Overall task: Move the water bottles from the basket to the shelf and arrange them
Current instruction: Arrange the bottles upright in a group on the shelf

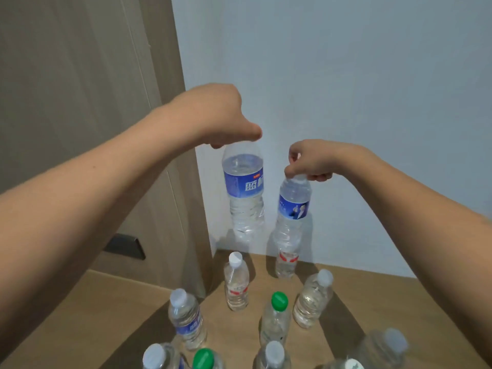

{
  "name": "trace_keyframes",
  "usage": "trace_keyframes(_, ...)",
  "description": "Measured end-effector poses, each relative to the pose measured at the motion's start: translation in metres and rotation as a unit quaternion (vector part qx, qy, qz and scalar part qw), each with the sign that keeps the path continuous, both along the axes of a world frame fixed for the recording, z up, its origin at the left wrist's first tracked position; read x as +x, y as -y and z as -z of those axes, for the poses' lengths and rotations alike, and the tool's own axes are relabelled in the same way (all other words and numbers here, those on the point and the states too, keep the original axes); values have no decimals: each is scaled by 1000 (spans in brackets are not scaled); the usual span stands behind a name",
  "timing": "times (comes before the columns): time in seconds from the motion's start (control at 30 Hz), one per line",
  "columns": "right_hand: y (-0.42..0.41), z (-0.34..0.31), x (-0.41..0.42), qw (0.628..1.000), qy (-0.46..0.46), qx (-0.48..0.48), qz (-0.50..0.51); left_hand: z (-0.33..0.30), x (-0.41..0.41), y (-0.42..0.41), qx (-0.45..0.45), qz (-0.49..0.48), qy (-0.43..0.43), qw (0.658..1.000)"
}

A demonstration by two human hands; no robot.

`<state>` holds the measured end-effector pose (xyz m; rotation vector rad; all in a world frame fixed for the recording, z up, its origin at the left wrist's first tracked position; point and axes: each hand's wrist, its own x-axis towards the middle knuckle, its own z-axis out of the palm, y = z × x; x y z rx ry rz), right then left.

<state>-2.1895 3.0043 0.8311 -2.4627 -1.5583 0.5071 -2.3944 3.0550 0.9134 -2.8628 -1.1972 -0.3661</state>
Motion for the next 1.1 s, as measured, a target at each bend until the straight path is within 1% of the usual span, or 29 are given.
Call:
trace_keyframes(0.13,-10,-32,1,998,36,42,12,-9,17,-13,33,-30,46,998)
trace_keyframes(0.27,-21,-27,-2,998,24,45,25,2,29,-30,35,-37,44,998)
trace_keyframes(0.4,-33,1,3,1000,-10,26,8,33,39,-48,21,-41,16,999)
trace_keyframes(0.47,-38,15,6,999,-30,18,-9,52,43,-54,-6,-35,-5,999)
trace_keyframes(0.53,-44,29,9,999,-28,8,-36,69,46,-59,-41,-29,-30,998)
trace_keyframes(0.63,-53,51,13,998,-16,1,-66,94,49,-68,-79,-23,-69,994)
trace_keyframes(0.77,-63,85,17,994,27,-17,-101,128,57,-77,-117,-13,-127,985)
trace_keyframes(0.87,-69,113,16,985,86,-38,-142,155,64,-82,-136,-1,-166,977)
trace_keyframes(0.93,-71,132,16,979,108,-48,-167,172,67,-85,-151,-2,-173,973)
trace_keyframes(1.1,-78,172,13,968,109,-72,-217,212,71,-95,-182,-6,-167,969)
